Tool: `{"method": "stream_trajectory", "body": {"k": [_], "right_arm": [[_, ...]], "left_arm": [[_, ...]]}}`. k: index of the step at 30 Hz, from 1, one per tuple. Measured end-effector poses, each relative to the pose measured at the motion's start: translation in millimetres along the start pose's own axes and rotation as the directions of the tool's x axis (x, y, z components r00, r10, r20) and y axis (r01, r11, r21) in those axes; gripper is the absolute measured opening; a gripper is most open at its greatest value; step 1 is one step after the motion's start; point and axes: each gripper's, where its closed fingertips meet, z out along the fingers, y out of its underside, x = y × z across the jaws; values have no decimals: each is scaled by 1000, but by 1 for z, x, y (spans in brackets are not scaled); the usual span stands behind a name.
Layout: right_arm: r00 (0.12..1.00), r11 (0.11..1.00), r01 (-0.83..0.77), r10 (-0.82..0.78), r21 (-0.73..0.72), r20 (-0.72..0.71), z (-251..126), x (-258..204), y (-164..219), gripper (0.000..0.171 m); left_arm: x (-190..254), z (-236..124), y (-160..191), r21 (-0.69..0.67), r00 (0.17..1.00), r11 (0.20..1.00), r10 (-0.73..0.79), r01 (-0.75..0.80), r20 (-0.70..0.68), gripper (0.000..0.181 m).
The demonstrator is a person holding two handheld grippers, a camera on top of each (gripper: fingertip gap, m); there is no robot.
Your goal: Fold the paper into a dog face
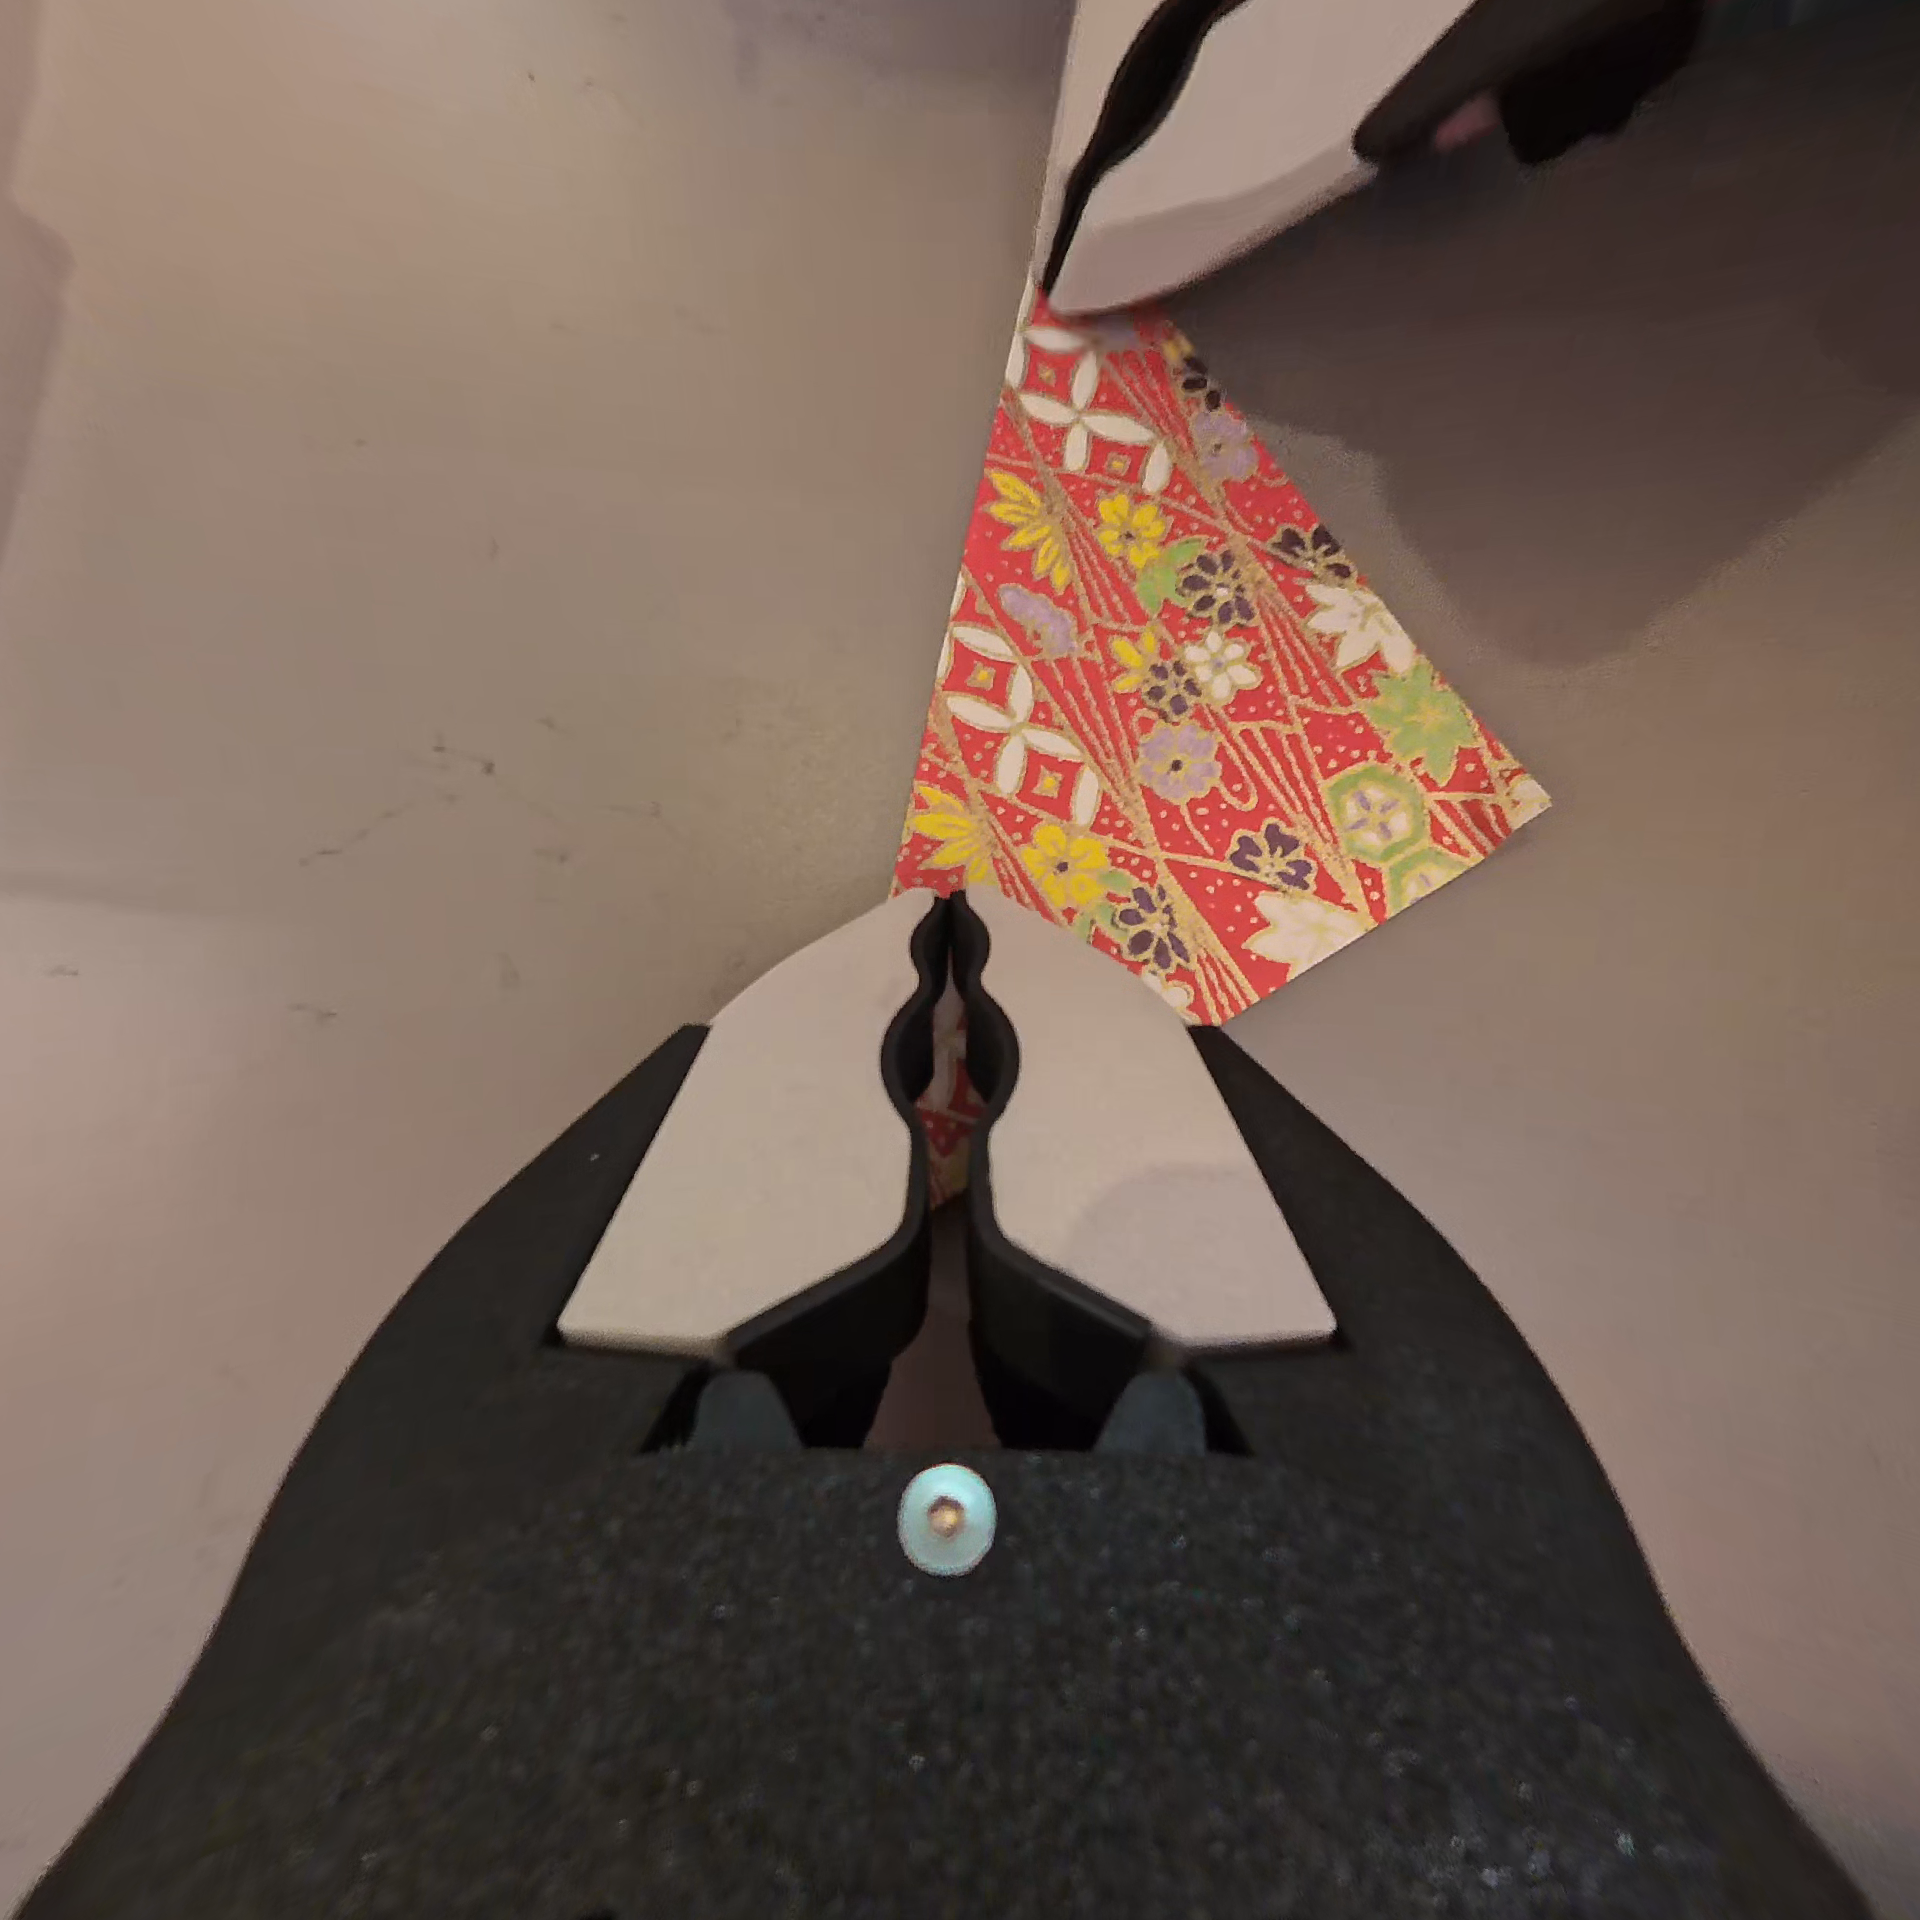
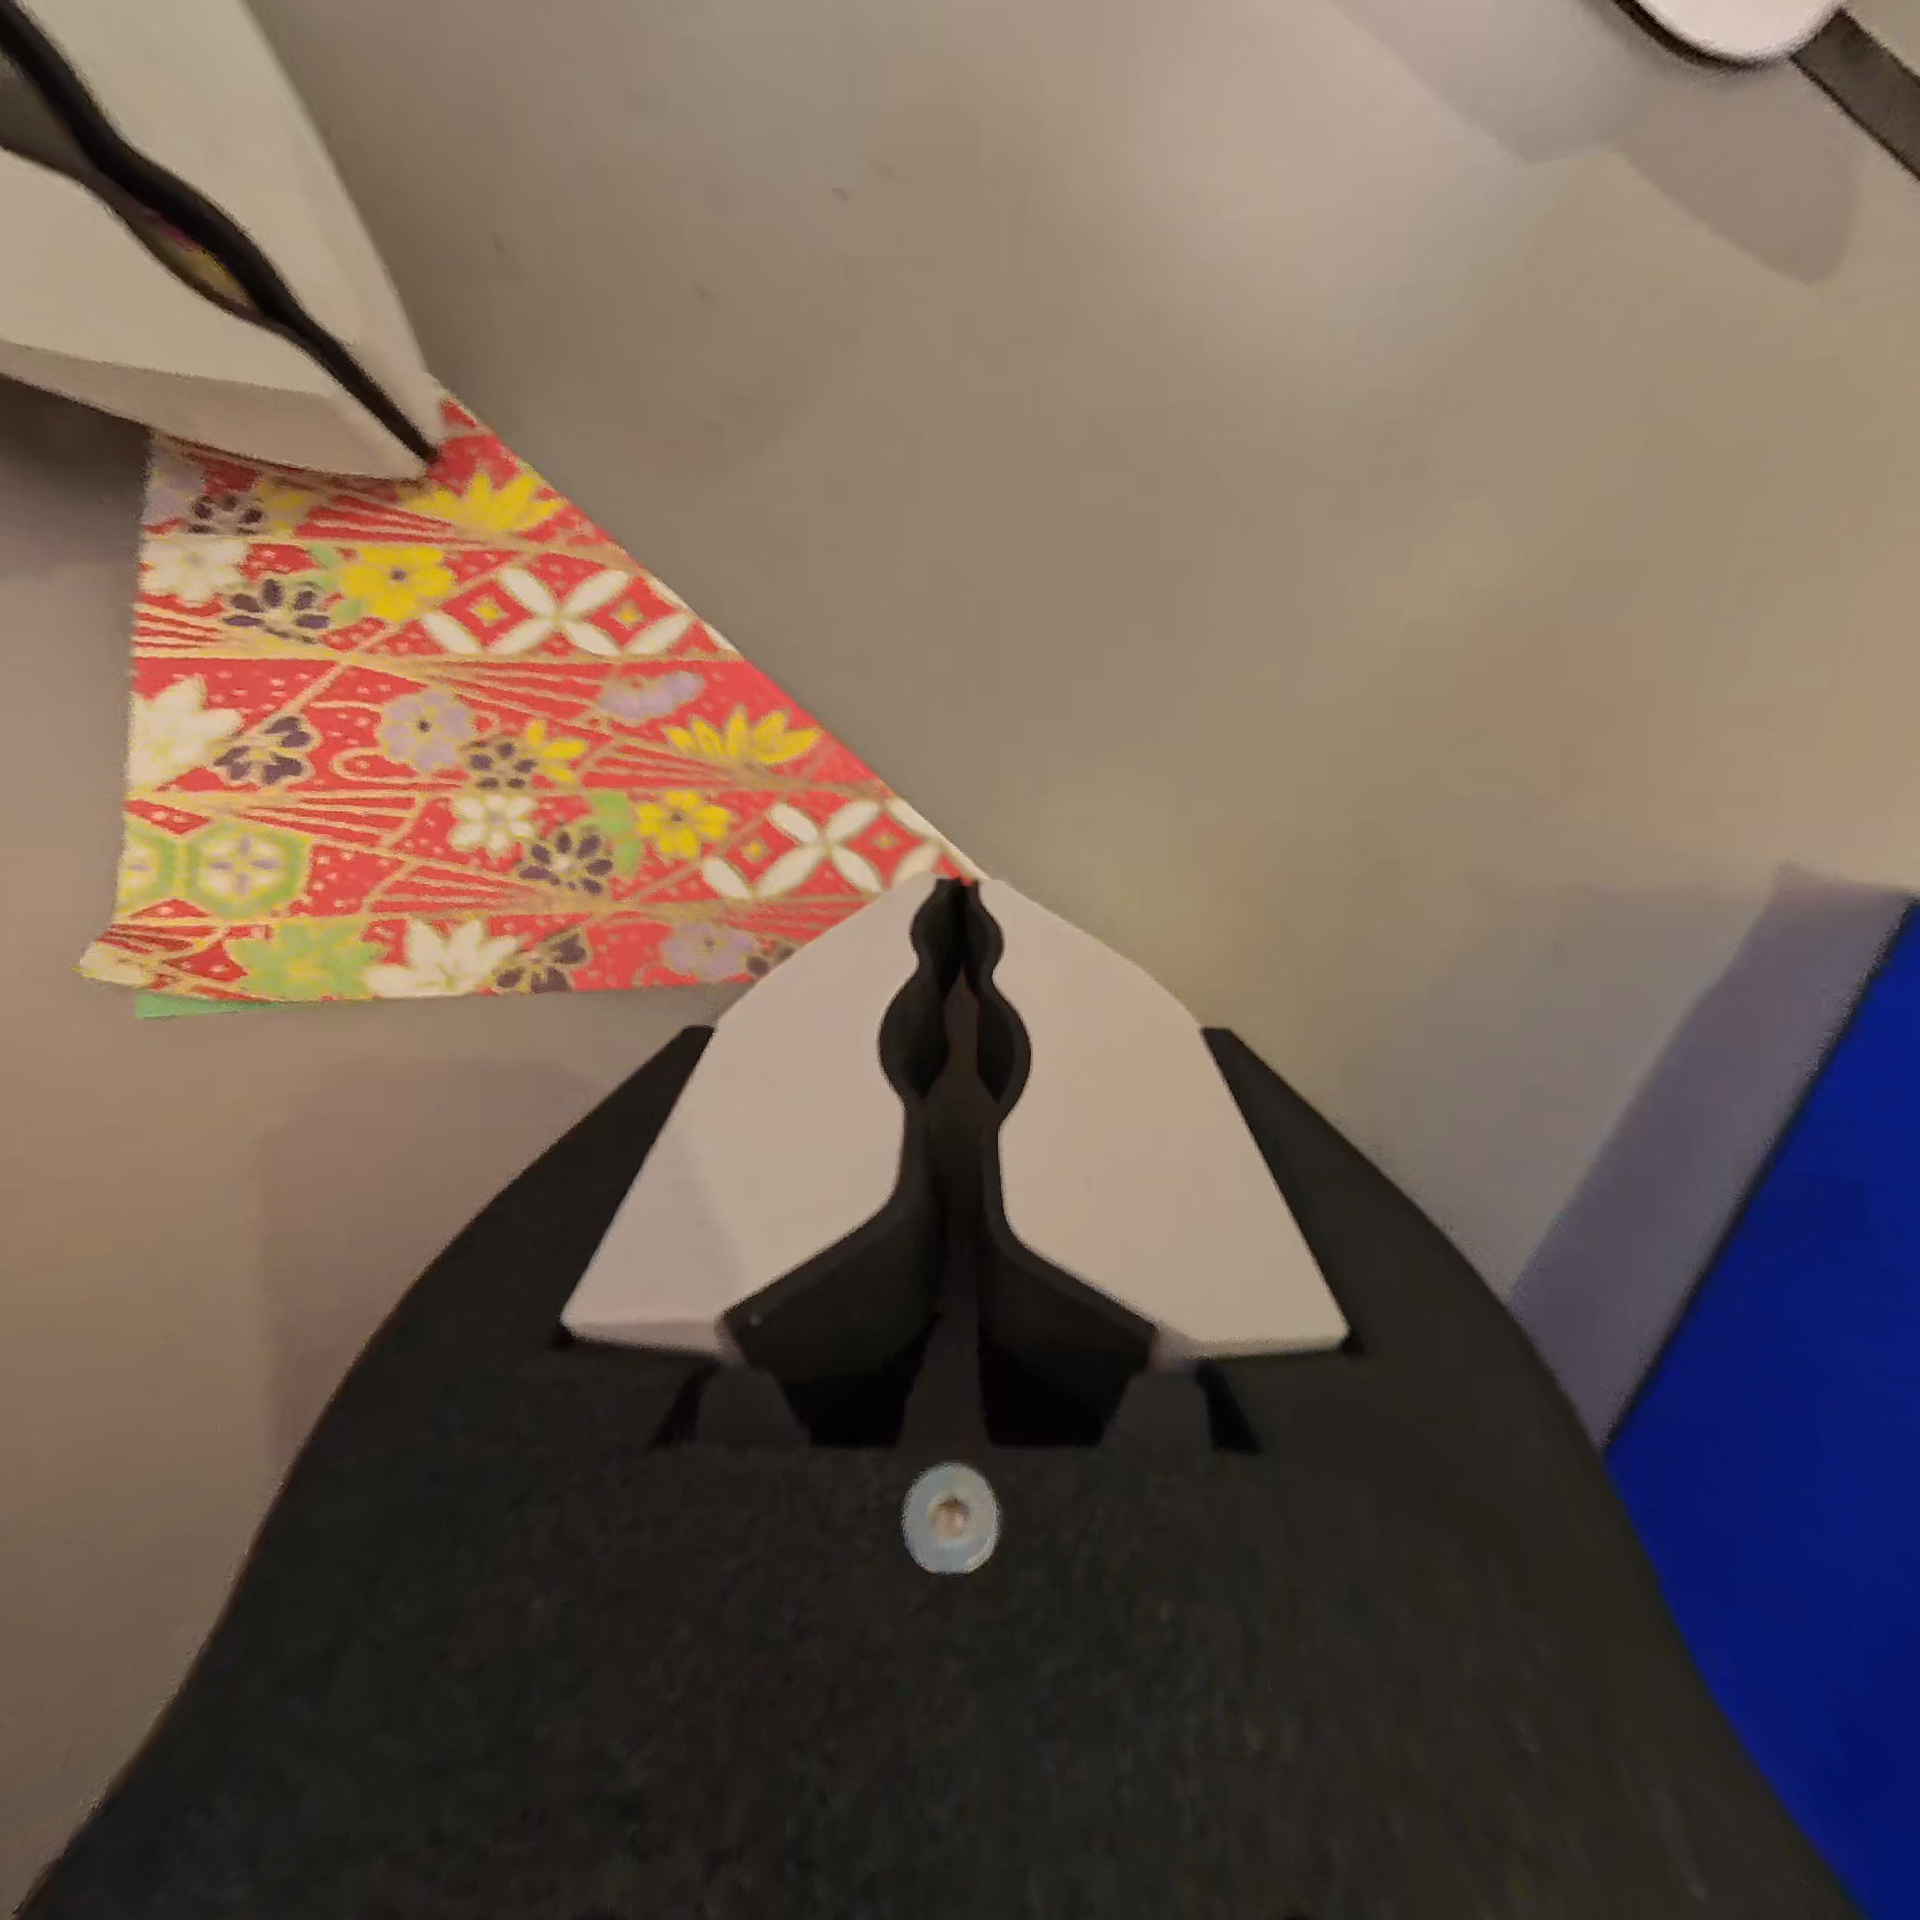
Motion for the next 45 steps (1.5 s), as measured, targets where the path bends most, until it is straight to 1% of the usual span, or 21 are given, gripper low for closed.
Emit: {"method": "stream_trajectory", "body": {"k": [4,11,12,15,17,18,20,22,24,26,27,28,29,30,32,33,34,35,38,40,45], "right_arm": [[998,999,-52,52,-7,-32,-4,9,6,1],[988,996,-78,71,-51,-138,-7,27,14,0],[989,995,-88,81,-48,-124,-8,26,13,0],[994,992,-55,65,113,-91,-23,12,-22,0],[999,984,46,-49,174,15,-22,-22,-47,0],[993,982,92,-103,162,62,-16,-38,-53,0],[988,981,155,-150,116,-44,-12,-33,-64,0],[981,982,159,-145,107,-127,-32,-18,-78,0],[980,982,130,-105,139,-170,-74,-2,-95,0],[992,984,70,-50,166,-119,-104,-1,-107,0],[997,977,72,-65,201,-41,-108,-13,-116,0],[993,970,87,-103,226,62,-101,-31,-123,0],[979,973,104,-137,207,150,-82,-48,-120,0],[963,980,135,-165,145,215,-55,-61,-108,0],[966,987,154,-159,44,204,0,-59,-81,0],[965,992,115,-123,47,233,16,-62,-75,0],[958,996,61,-77,63,275,24,-68,-76,0],[958,995,34,-58,91,280,26,-71,-79,0],[976,989,82,-104,121,192,32,-73,-83,0],[977,992,98,-111,80,181,39,-76,-75,0],[985,992,99,-109,83,130,45,-74,-71,0]], "left_arm": [[0,-2,3,-2,1000,1000,1,-1,4,0],[1,-3,4,-5,1000,1000,-6,6,9,0],[0,-3,4,-3,1000,1000,-8,8,10,0],[0,-3,4,10,1000,1000,-26,26,10,0],[0,-3,4,20,999,999,-37,36,8,0],[0,-3,4,22,999,999,-39,39,7,0],[0,-3,4,21,999,999,-48,47,5,0],[0,-3,4,21,998,998,-63,63,5,0],[0,-3,4,24,997,997,-70,69,18,0],[0,-3,4,18,997,997,-74,73,35,0],[0,-3,4,14,996,997,-75,74,41,0],[0,-3,4,13,996,997,-80,79,41,0],[0,-3,4,14,996,996,-86,86,39,0],[0,-2,4,19,995,995,-95,95,35,0],[-1,-3,4,33,993,992,-119,118,22,0],[-1,-3,4,40,991,991,-130,129,16,0],[-1,-2,4,46,990,989,-140,139,12,0],[-1,-2,4,50,989,988,-149,148,10,0],[-1,-2,4,56,986,985,-166,166,7,0],[-1,-2,3,63,982,980,-188,188,-1,0],[-1,-2,3,82,972,969,-233,234,-16,0]]}}
